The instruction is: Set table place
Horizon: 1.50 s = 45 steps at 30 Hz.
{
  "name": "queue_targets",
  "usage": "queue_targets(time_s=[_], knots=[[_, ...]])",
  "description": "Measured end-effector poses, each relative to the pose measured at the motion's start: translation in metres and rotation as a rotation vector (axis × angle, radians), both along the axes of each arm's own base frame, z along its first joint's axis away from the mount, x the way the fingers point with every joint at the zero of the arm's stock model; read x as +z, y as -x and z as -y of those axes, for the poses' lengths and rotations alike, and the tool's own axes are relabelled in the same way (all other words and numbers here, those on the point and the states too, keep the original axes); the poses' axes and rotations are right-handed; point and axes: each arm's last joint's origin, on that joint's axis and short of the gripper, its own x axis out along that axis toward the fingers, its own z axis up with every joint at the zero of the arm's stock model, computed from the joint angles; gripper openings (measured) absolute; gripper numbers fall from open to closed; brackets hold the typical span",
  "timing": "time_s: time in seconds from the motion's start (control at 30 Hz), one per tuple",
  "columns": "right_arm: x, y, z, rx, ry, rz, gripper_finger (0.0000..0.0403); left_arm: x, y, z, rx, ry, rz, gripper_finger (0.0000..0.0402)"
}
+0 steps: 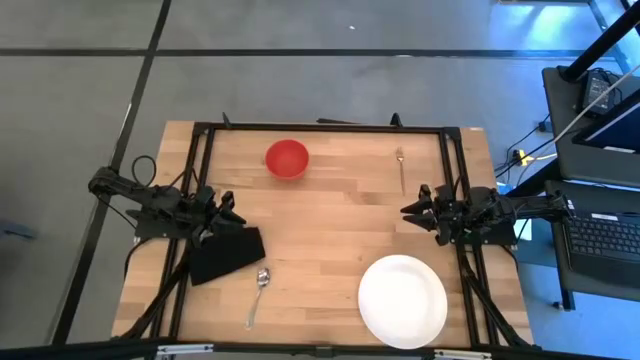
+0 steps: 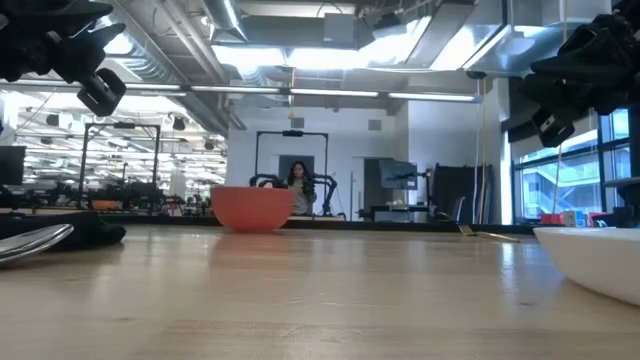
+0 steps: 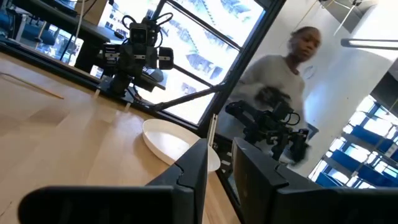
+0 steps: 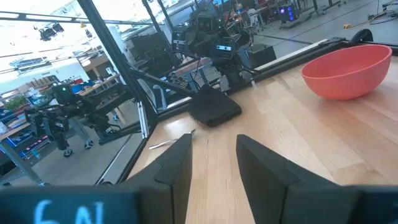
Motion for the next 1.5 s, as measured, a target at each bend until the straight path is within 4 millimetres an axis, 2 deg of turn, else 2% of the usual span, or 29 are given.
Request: queue_targets(time_s=[0.63,0.77,0.97,1.1,1.17,1.23,1.3,1.4,1.5], knots=[[0.003,0.000,0.000,0.001,-0.022,0.024,0.0129,0.000,0.000,0.000,0.001,0.000,0.000,0.0069],[0.009,0.001,0.000,0.013,-0.257,0.070,0.0129,0.000,0.000,0.000,0.000,0.000,0.000,0.0069],[0.012,0.001,0.003,-0.060,-0.519,0.101,0.0129,0.000,0.000,0.000,0.001,0.000,0.000,0.0069],[0.014,0.001,0.005,-0.107,-0.530,0.137,0.0129,0.000,0.000,0.000,0.000,0.000,0.000,0.0069],[0.015,0.002,0.008,-0.214,-0.511,0.165,0.0129,0.000,0.000,-0.001,0.031,-0.029,0.009,0.0069],[0.015,0.003,0.012,-0.356,-0.534,0.203,0.0129,0.003,0.000,-0.004,0.134,-0.044,0.030,0.0069],[0.016,0.004,0.016,-0.459,-0.574,0.251,0.0129,0.008,0.001,-0.008,0.254,0.040,0.069,0.0069],[0.023,0.006,0.018,-0.478,-0.599,0.328,0.0129,0.015,0.004,-0.014,0.418,0.274,0.130,0.0069],[0.048,0.017,0.019,-0.424,-0.608,0.591,0.0129,0.019,0.005,-0.015,0.393,0.353,0.153,0.0069]])
